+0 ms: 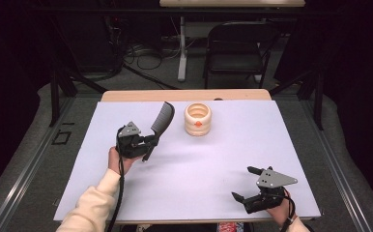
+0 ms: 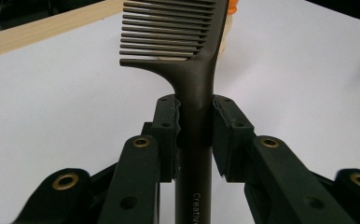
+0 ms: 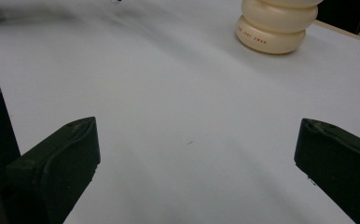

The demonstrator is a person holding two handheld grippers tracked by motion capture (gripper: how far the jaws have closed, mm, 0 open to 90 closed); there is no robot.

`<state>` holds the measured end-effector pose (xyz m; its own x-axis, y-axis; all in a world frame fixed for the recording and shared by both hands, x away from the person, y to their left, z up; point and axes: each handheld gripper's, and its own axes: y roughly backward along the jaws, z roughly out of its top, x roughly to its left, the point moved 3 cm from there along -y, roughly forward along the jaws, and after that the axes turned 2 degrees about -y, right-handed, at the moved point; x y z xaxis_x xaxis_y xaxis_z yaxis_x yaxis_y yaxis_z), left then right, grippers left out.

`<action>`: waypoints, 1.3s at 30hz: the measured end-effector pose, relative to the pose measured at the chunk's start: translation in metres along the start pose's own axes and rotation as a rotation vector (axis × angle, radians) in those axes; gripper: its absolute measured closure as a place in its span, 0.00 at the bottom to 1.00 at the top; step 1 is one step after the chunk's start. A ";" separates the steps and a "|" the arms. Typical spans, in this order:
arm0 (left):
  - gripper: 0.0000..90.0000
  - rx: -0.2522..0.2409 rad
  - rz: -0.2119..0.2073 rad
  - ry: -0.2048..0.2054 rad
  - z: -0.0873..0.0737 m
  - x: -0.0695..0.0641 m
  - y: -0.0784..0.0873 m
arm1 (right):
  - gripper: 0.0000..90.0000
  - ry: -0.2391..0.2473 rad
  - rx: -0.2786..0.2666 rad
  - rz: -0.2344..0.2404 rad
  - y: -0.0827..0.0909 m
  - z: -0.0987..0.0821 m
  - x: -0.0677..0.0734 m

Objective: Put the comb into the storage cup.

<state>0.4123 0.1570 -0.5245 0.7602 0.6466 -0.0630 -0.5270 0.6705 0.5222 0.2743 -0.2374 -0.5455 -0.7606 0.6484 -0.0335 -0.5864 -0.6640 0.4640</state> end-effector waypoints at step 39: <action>0.81 -0.098 0.008 0.013 0.025 -0.003 -0.023 | 0.00 -0.002 0.004 -0.001 -0.001 0.000 0.000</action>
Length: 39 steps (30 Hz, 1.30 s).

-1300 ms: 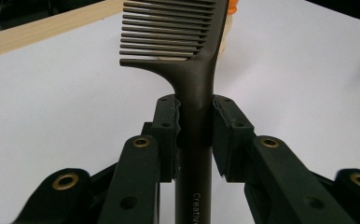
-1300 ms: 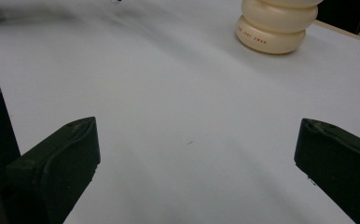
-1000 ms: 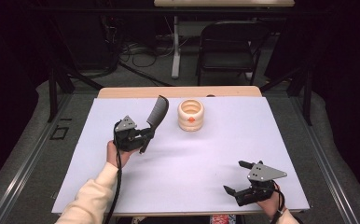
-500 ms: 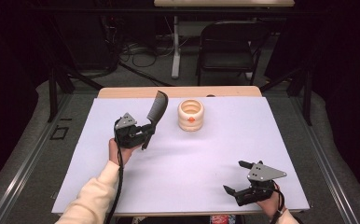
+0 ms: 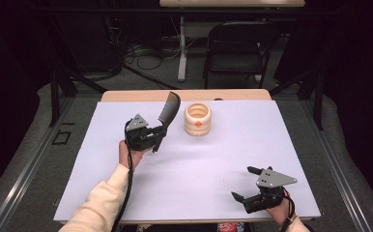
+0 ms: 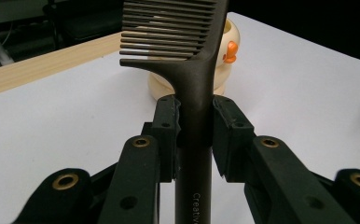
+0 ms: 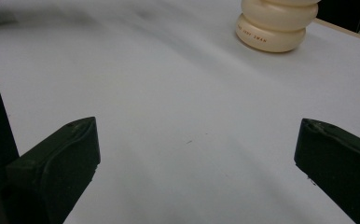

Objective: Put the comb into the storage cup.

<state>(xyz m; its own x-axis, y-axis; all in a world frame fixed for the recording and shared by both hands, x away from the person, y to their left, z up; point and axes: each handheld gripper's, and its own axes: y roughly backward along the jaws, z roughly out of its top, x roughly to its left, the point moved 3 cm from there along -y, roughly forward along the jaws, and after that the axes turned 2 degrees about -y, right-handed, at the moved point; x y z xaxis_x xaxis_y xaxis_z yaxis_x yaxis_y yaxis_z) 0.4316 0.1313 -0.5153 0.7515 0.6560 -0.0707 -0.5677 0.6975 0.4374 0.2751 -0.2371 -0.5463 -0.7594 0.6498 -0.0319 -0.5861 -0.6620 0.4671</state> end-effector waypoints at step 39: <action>0.81 -0.071 -0.017 0.033 0.019 -0.002 -0.018 | 0.00 -0.003 0.000 0.000 0.000 0.000 0.000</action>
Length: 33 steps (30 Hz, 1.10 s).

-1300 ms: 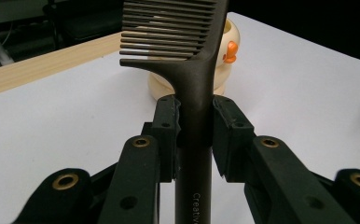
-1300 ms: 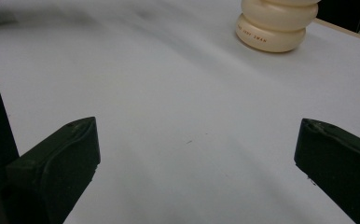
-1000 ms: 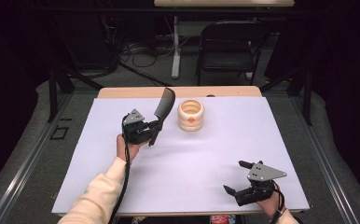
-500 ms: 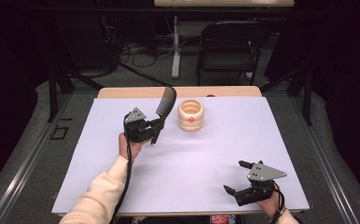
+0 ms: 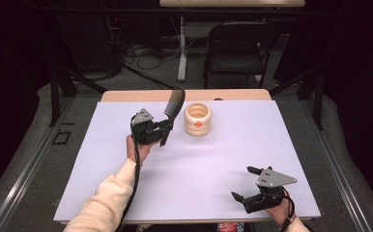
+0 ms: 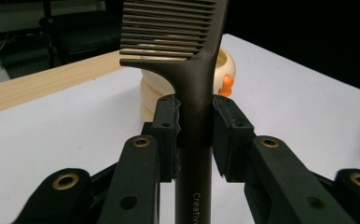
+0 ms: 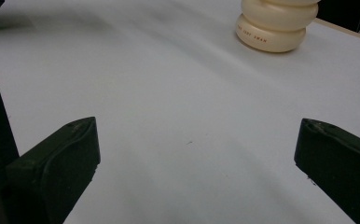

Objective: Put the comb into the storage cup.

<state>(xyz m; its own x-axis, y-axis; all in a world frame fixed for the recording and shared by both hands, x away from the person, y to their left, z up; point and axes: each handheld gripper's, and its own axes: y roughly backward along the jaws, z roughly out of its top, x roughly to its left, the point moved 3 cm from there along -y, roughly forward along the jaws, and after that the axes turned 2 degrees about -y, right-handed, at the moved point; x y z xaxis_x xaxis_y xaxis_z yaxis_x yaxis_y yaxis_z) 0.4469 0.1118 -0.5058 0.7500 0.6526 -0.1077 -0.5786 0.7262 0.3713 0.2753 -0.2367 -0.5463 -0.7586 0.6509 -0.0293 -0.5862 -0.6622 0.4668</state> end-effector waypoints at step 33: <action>0.81 -0.033 -0.013 0.002 0.021 -0.002 -0.020 | 0.00 -0.007 0.002 -0.003 0.000 -0.001 -0.001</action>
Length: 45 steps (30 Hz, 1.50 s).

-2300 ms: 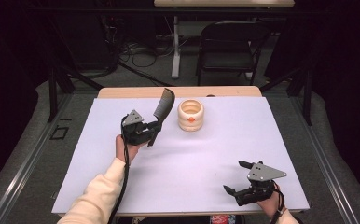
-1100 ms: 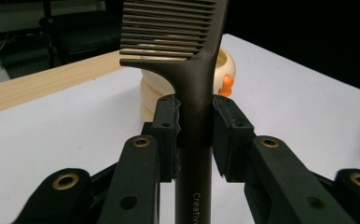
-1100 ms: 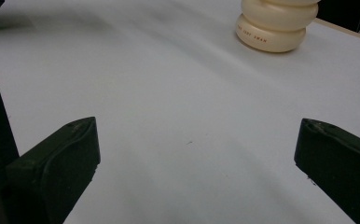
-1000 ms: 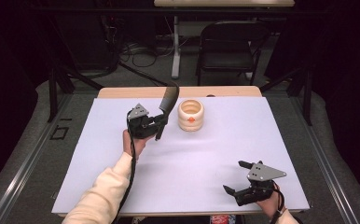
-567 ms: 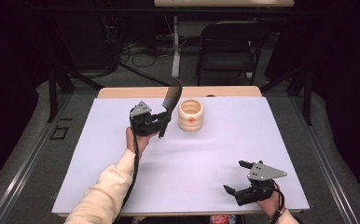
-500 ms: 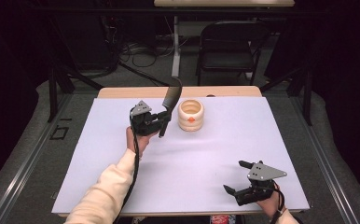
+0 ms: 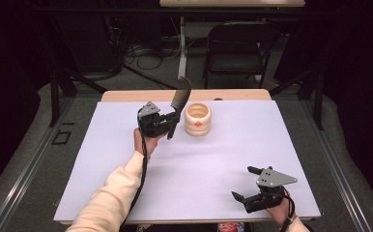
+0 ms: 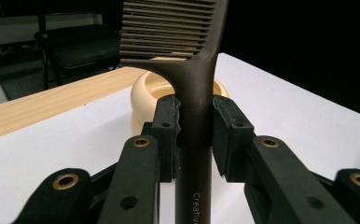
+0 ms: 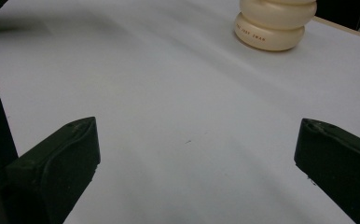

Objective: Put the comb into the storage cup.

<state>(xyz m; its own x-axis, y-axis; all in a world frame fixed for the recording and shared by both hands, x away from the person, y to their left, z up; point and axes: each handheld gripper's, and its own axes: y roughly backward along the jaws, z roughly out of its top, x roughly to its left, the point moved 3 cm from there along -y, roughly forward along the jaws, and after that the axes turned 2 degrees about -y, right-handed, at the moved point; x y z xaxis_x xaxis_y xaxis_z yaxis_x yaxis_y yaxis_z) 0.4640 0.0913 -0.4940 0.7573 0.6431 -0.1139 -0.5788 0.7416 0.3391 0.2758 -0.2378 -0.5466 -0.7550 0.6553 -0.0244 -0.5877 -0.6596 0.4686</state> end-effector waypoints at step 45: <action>0.81 -0.032 0.025 -0.003 0.031 0.005 -0.025 | 0.00 -0.005 0.005 -0.005 0.000 -0.001 -0.001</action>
<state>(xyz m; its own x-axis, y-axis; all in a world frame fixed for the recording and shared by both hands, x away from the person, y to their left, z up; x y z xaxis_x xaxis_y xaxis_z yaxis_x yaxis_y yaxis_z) 0.4920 0.0698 -0.4741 0.7431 0.6613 -0.1027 -0.6072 0.7308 0.3119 0.2760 -0.2390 -0.5470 -0.7506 0.6604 -0.0227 -0.5899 -0.6543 0.4732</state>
